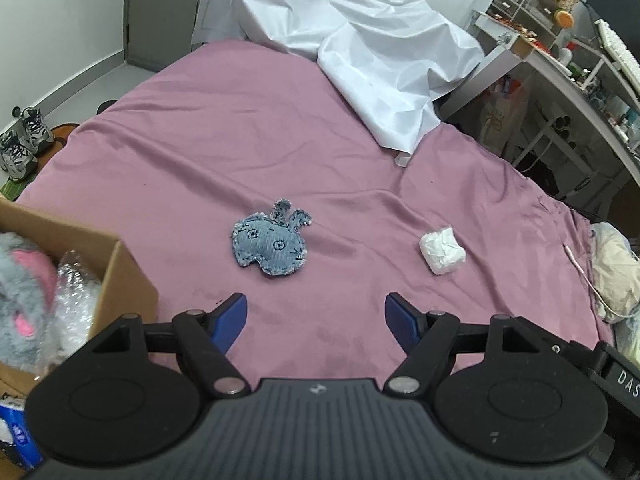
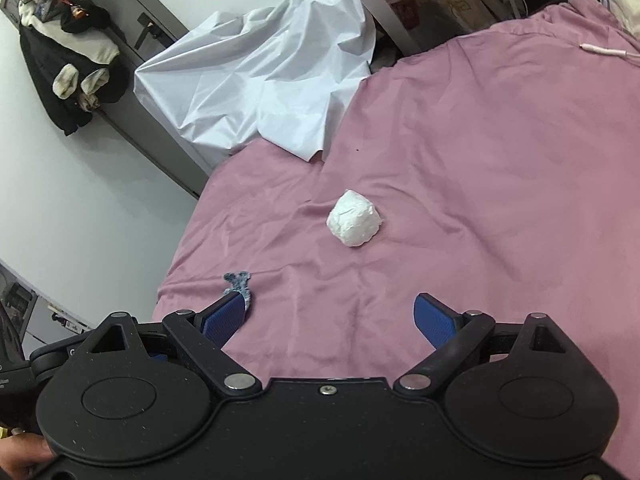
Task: Organize soft objects
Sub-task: 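Move the left tool to the denim bunny while the right tool approaches the white tissue ball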
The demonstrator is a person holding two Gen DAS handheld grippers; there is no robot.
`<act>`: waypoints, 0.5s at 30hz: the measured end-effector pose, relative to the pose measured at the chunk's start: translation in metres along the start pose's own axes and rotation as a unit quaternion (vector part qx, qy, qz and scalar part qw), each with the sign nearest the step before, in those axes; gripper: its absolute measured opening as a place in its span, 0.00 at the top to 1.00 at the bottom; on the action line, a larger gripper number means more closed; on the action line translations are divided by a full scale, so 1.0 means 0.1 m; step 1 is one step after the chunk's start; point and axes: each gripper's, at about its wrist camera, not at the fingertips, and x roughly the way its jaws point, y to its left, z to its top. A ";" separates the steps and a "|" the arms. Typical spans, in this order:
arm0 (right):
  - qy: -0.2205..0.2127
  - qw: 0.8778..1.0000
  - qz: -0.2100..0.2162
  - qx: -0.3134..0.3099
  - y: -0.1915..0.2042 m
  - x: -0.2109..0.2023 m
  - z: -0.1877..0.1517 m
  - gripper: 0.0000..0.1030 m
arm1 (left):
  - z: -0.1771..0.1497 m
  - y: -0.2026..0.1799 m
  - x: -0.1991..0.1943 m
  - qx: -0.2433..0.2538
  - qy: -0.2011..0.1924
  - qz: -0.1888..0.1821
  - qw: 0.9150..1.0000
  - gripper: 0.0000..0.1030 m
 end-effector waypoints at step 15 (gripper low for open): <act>0.015 1.000 -0.012 -0.001 -0.19 0.49 0.24 0.12 | 0.24 0.10 0.67 -0.031 0.020 0.062 0.997 0.28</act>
